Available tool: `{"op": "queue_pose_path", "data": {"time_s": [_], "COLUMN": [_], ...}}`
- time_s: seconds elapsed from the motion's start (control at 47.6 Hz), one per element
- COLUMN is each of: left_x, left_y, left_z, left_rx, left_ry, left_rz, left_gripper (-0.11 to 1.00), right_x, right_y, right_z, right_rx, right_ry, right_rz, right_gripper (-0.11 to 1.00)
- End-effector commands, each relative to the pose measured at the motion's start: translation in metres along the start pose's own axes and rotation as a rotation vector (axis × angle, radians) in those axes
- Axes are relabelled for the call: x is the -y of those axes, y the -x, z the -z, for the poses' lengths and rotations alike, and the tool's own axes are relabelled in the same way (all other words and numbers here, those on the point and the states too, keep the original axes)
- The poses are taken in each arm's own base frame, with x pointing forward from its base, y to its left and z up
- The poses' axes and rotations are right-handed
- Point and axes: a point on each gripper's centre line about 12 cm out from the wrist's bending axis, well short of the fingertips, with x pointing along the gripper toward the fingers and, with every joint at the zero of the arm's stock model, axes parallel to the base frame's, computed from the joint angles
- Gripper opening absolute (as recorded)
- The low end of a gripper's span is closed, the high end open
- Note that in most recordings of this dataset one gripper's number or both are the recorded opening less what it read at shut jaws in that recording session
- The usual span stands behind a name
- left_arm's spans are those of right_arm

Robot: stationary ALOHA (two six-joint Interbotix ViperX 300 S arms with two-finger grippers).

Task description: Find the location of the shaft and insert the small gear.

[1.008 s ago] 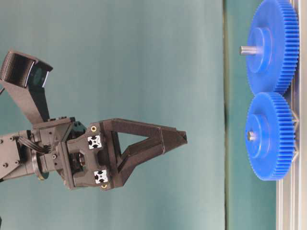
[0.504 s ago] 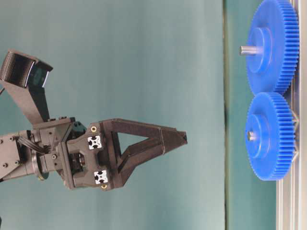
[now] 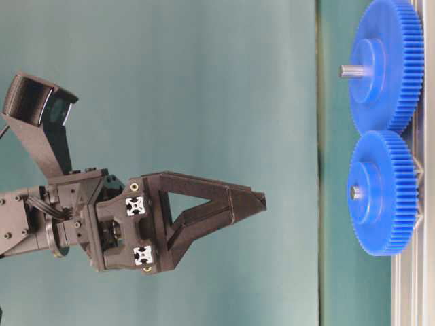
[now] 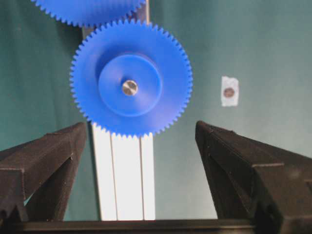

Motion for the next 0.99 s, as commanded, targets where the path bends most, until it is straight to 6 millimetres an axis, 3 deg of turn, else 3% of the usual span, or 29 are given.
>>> {"op": "queue_pose_path", "data": {"time_s": [0.0, 0.966], "left_x": [-0.0005, -0.0003], "left_y": [0.0233, 0.022], "left_z": [-0.0055, -0.0073], "left_rx": [0.064, 0.075], "left_ry": [-0.001, -0.005], "left_rz": [-0.007, -0.01], "left_gripper": [0.87, 0.87], "right_x": [-0.0002, -0.0002], "right_y": [-0.0009, -0.001], "right_z": [-0.0037, -0.0043], "right_rx": [0.009, 0.011], "right_ry": [-0.013, -0.013], "right_rz": [0.001, 0.0], "right_gripper": [-0.01, -0.01]}}
